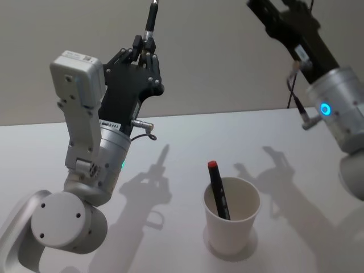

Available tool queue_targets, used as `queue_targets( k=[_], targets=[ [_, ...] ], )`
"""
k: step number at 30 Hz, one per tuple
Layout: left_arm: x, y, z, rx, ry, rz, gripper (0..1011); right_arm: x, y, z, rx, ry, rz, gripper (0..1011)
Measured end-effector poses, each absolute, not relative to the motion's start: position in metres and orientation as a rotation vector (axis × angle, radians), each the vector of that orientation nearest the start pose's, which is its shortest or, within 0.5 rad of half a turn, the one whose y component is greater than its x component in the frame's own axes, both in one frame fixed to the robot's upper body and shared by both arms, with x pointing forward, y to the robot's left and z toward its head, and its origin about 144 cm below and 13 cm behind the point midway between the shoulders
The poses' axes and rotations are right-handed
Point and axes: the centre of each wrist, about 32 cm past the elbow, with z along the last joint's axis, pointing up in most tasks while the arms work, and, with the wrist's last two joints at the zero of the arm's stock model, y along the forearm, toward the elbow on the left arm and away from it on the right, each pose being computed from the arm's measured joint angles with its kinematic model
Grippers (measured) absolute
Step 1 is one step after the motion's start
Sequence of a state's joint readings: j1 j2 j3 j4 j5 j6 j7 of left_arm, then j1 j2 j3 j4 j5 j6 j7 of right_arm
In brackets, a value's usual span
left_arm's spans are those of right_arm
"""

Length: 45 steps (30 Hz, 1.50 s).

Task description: Place the pen into the pen holder.

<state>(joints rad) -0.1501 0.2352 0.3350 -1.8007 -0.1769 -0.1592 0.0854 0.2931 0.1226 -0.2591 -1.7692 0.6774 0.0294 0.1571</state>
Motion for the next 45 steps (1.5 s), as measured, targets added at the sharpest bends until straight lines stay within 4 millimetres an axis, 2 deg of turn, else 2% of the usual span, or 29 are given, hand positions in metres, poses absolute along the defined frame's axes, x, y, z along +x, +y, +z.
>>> queue_targets(
  k=[8,20,32,45],
  targets=[
    [0.468,0.177,1.246,-0.349,-0.345,1.250,138,0.508,-0.160,1.307,0.678,0.083,-0.910,1001],
    [0.468,0.177,1.246,-0.349,-0.346,1.250,138,0.508,-0.162,1.312,0.635,0.129,-0.899,1001],
    [0.468,0.177,1.246,-0.349,-0.346,1.250,138,0.512,-0.167,1.324,0.517,0.267,-0.820,1001],
    [0.468,0.177,1.246,-0.349,-0.345,1.250,138,0.528,-0.156,1.339,0.494,0.418,-0.722,1001]
  ],
)
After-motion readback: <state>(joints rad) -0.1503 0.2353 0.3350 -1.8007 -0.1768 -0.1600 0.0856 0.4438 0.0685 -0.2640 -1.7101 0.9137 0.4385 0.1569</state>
